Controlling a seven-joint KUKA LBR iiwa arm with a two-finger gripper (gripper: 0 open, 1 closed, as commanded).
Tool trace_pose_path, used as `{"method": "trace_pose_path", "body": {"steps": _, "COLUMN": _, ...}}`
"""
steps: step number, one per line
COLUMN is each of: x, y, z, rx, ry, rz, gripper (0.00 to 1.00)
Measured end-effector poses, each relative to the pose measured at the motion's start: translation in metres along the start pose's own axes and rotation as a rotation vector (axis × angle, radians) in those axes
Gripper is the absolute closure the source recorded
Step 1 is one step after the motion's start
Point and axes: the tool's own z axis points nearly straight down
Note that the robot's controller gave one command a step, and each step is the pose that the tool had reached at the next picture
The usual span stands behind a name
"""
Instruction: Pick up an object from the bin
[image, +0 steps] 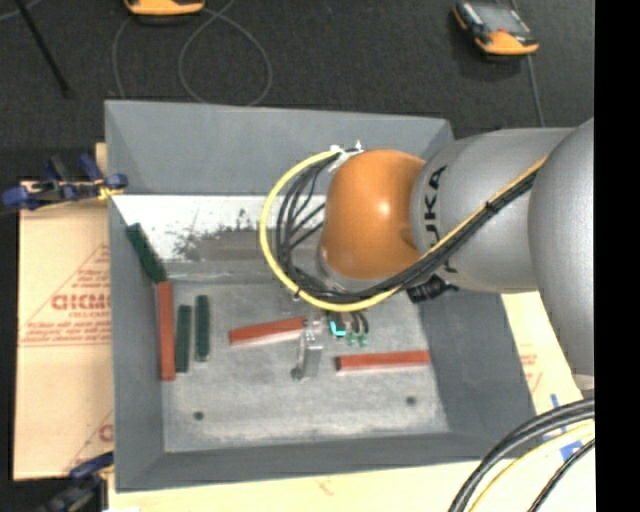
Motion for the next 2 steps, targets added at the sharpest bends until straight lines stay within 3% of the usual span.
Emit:
{"method": "trace_pose_path", "body": {"steps": 1, "x": -0.0491, "y": -0.0018, "z": 0.0795, "rx": 0.002, "ry": -0.007, "rz": -0.186, "gripper": 0.00}}
{"method": "trace_pose_path", "body": {"steps": 2, "x": -0.0505, "y": -0.0021, "z": 0.0784, "rx": 0.000, "ry": -0.010, "rz": -0.181, "gripper": 0.00}}
